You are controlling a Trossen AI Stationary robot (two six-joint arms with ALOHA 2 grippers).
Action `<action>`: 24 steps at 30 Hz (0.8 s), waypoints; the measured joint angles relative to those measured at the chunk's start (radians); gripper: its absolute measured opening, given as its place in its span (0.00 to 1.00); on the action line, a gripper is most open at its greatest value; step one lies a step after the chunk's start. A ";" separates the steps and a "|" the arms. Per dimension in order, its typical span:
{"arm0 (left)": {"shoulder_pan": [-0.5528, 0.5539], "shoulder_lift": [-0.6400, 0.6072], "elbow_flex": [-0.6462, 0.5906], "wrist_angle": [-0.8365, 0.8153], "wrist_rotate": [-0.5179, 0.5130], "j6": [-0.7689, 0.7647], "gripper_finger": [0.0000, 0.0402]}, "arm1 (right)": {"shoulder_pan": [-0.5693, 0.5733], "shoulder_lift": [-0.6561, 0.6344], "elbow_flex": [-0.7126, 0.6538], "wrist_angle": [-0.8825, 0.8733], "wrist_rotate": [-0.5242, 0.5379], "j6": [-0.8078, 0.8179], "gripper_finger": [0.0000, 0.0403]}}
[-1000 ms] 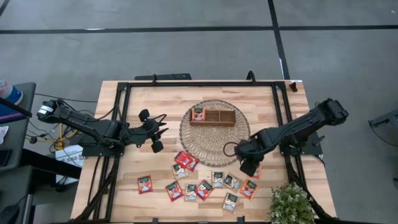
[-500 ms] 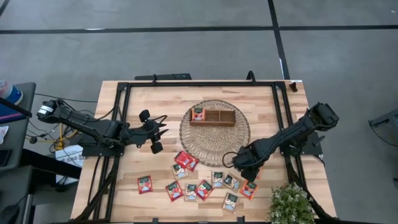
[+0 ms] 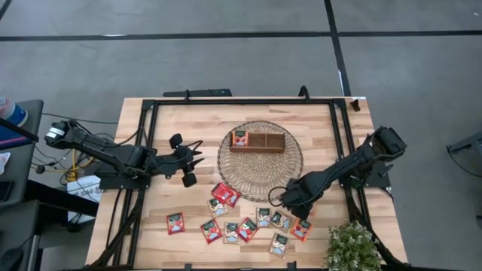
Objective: Pick & Place Tea
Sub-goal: Put the orange tea bag into the left section of the wooden organizer
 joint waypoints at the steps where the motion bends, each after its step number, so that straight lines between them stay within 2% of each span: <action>1: 0.000 0.000 0.000 0.000 0.000 0.000 0.25 | 0.000 0.005 0.000 0.008 0.002 -0.001 0.37; 12: 0.000 0.000 0.000 -0.004 0.000 0.000 0.25 | -0.001 0.138 0.007 0.031 -0.035 -0.080 0.37; 19: 0.000 0.000 0.000 -0.003 0.001 0.000 0.25 | -0.008 0.146 0.006 0.036 -0.021 -0.099 0.36; 22: 0.000 0.000 0.000 -0.003 0.001 0.000 0.25 | -0.013 0.144 0.005 0.042 -0.015 -0.107 0.30; 24: 0.000 0.000 0.000 -0.003 0.001 0.000 0.25 | -0.013 0.144 0.005 0.051 -0.016 -0.114 0.21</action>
